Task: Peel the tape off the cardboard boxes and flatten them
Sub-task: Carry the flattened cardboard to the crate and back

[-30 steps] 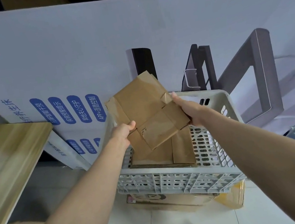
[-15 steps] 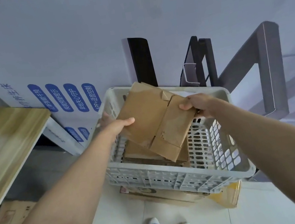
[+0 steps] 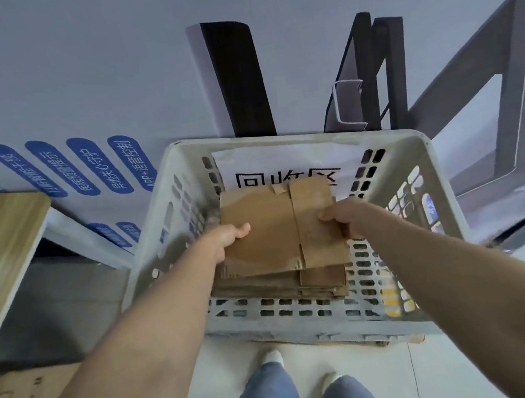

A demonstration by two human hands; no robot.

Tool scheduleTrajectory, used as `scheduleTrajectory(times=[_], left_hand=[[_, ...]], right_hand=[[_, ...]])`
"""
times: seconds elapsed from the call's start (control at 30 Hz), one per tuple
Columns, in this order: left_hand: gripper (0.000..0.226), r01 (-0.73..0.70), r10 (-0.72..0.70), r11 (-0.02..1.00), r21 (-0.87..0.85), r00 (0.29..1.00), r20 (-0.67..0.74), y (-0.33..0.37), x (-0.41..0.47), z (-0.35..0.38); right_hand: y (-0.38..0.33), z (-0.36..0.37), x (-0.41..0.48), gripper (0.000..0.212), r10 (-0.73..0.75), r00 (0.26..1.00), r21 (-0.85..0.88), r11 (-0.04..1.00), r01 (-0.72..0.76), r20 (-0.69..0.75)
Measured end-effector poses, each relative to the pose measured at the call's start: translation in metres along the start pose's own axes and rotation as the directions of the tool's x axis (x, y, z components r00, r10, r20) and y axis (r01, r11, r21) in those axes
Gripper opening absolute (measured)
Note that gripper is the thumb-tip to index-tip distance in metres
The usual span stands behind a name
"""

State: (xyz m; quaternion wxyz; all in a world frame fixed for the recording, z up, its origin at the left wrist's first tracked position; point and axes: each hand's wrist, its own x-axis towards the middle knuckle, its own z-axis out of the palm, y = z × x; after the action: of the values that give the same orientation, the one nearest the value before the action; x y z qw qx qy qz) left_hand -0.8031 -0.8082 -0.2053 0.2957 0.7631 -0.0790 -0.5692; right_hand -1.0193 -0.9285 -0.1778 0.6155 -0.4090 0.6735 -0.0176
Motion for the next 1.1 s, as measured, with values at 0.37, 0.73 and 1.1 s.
scheduleTrajectory(times=[0.37,0.73,1.1], left_hand=[[0.073,-0.091,0.215,0.877,0.472,0.952,-0.216,-0.001,0.041,0.017],[0.075,-0.066,0.286,0.747,0.661,0.930,-0.231,0.002,0.058,0.020],[0.078,-0.084,0.433,0.525,0.847,0.883,-0.181,-0.007,0.052,0.024]], right_hand=[[0.027,0.038,0.051,0.053,-0.024,0.975,-0.258,0.965,-0.034,-0.221],[0.030,0.041,0.073,0.030,-0.142,0.949,-0.435,0.900,0.007,-0.280],[0.035,0.040,0.061,0.045,-0.104,0.937,-0.410,0.911,-0.044,-0.333]])
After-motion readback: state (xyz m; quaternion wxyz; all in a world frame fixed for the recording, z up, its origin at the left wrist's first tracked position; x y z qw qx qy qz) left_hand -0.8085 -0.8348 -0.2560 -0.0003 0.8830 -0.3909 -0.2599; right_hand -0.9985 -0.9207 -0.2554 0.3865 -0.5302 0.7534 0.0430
